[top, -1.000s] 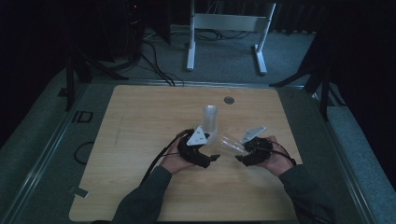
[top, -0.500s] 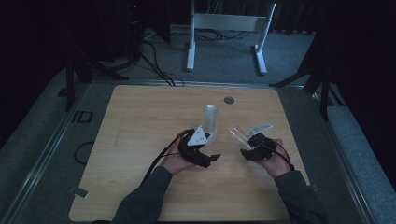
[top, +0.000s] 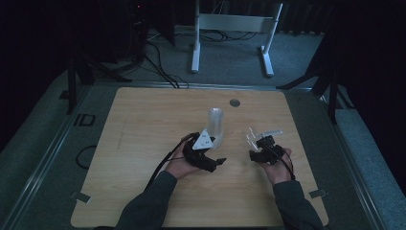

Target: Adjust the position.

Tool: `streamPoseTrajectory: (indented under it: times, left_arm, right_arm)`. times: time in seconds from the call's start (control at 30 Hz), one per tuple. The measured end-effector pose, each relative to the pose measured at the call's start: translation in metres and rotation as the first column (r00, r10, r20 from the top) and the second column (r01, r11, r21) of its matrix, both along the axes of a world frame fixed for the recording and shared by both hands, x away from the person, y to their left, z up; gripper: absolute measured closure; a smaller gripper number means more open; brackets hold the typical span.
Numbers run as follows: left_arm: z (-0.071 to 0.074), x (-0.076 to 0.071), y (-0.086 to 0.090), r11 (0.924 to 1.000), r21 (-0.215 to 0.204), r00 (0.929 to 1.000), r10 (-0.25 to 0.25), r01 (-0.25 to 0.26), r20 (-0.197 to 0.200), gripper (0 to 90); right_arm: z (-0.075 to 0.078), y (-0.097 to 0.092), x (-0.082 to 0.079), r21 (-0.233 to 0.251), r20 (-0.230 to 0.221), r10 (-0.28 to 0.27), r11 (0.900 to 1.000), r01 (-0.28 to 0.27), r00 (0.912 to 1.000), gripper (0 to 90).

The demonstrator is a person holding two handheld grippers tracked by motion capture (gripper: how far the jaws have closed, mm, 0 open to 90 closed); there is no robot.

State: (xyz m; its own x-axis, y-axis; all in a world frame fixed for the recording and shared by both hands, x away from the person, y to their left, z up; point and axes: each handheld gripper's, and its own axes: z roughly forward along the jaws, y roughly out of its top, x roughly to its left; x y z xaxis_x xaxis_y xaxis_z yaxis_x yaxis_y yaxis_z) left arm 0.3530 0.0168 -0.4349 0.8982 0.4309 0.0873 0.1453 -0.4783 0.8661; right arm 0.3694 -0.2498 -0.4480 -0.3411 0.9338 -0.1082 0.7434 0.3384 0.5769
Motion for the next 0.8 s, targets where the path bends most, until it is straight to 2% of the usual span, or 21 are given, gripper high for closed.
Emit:
streamPoseTrajectory:
  times: [0.17,0.37,0.5,0.63,0.8]
  left_arm:
    - [-0.001,0.000,0.001,1.0000,-0.003,1.0000,0.004,-0.004,-0.002,15.6]
    - [-0.002,0.000,0.001,1.0000,-0.003,1.0000,0.004,-0.004,-0.003,15.7]
    - [-0.002,0.001,-0.001,0.9997,-0.006,0.9997,0.022,-0.022,-0.007,15.7]
    - [-0.001,0.002,-0.002,0.9994,-0.004,0.9994,0.034,-0.034,-0.006,15.8]
    - [0.000,0.003,-0.004,0.9991,-0.008,0.9991,0.041,-0.041,-0.005,16.8]
  right_arm:
    - [-0.002,0.001,0.003,-0.009,0.039,-0.071,0.9974,0.072,0.9967,41.6]
    - [0.000,-0.003,0.010,0.001,0.062,-0.118,0.9930,0.118,0.9911,41.6]
    - [0.004,-0.008,0.018,0.021,0.088,-0.155,0.9878,0.154,0.9839,41.5]
    - [0.005,-0.010,0.021,0.047,0.104,-0.169,0.9852,0.165,0.9801,41.6]
    - [0.008,-0.014,0.025,0.084,0.146,-0.198,0.9787,0.187,0.9694,41.6]
